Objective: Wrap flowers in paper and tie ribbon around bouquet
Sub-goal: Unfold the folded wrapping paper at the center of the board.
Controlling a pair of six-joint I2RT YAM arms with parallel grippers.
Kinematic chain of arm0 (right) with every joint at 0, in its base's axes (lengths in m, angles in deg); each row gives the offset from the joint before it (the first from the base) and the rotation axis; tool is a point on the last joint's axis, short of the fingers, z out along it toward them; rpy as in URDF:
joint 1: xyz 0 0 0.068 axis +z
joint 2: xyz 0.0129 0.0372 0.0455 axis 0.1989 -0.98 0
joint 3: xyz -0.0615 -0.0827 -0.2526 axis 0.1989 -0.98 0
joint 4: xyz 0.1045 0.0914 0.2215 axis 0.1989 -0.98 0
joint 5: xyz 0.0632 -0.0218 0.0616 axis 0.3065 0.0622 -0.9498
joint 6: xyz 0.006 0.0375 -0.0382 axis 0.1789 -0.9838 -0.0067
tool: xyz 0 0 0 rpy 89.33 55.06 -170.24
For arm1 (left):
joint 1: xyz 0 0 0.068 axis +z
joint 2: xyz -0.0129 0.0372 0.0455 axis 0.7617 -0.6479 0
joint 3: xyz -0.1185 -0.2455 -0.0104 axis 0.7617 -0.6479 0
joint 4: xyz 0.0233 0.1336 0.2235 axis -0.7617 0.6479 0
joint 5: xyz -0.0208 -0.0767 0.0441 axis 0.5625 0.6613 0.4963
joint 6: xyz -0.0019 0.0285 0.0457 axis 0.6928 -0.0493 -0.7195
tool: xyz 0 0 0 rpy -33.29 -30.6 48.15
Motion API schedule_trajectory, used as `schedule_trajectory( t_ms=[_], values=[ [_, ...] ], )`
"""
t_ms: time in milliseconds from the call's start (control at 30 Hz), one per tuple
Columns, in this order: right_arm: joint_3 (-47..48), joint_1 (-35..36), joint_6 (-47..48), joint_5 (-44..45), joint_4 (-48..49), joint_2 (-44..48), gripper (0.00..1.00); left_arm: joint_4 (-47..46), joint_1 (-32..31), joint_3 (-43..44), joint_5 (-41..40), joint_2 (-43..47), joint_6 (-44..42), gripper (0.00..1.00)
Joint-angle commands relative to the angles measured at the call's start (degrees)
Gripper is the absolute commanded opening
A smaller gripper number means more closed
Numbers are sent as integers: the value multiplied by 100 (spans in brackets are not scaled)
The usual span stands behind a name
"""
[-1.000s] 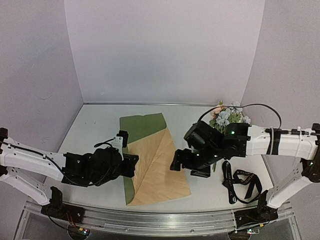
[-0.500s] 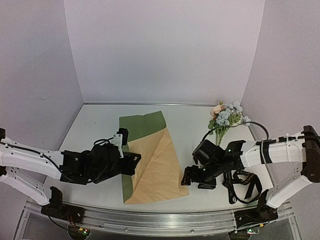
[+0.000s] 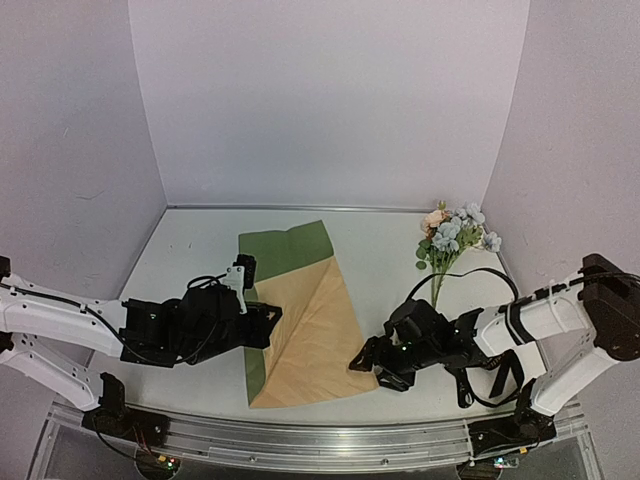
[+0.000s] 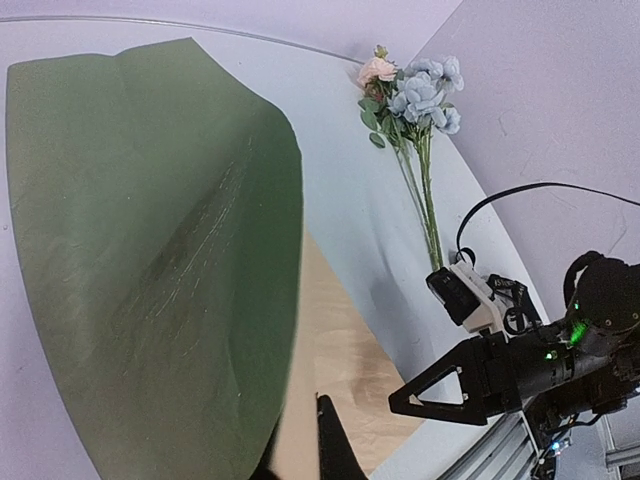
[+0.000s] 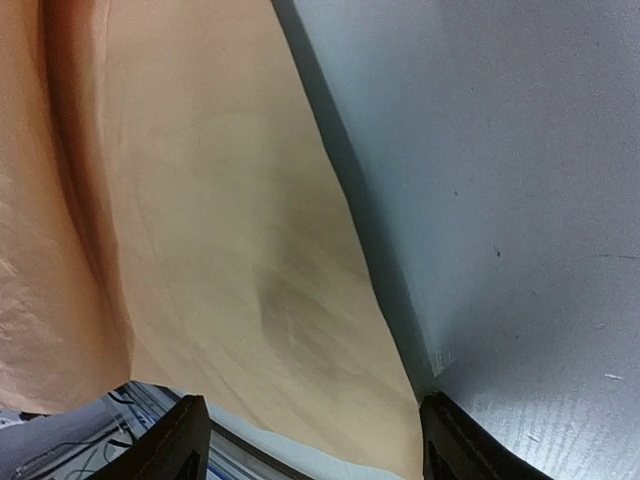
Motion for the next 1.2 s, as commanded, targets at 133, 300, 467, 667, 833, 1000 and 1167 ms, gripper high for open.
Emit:
schedule_trajectory(
  t_ms=[133, 300, 467, 667, 833, 1000, 1167],
  values=[
    [-516, 34, -778, 251, 1299, -362, 48, 172, 92, 244, -268, 97, 127, 0],
    [-405, 37, -656, 382, 1246, -415, 16, 1262, 238, 357, -868, 272, 643, 0],
    [-244, 40, -166, 809, 441, -150, 0, 3068, 825, 389, -1549, 731, 1808, 0],
    [273, 242, 899, 1963, -1971, 819, 0, 3855, 1960, 143, -1497, 1352, 1895, 0],
    [839, 720, 1160, 3032, -3556, 1245, 0, 3571, 2911, -103, -1029, 1321, 1597, 0],
    [1056, 1022, 644, 2879, -3338, 843, 0, 2935, 3473, -246, -617, 929, 1137, 0],
    [1601, 1562, 355, 2790, -3128, 327, 8, 2246, 4109, -442, -63, 522, 554, 0]
  ],
)
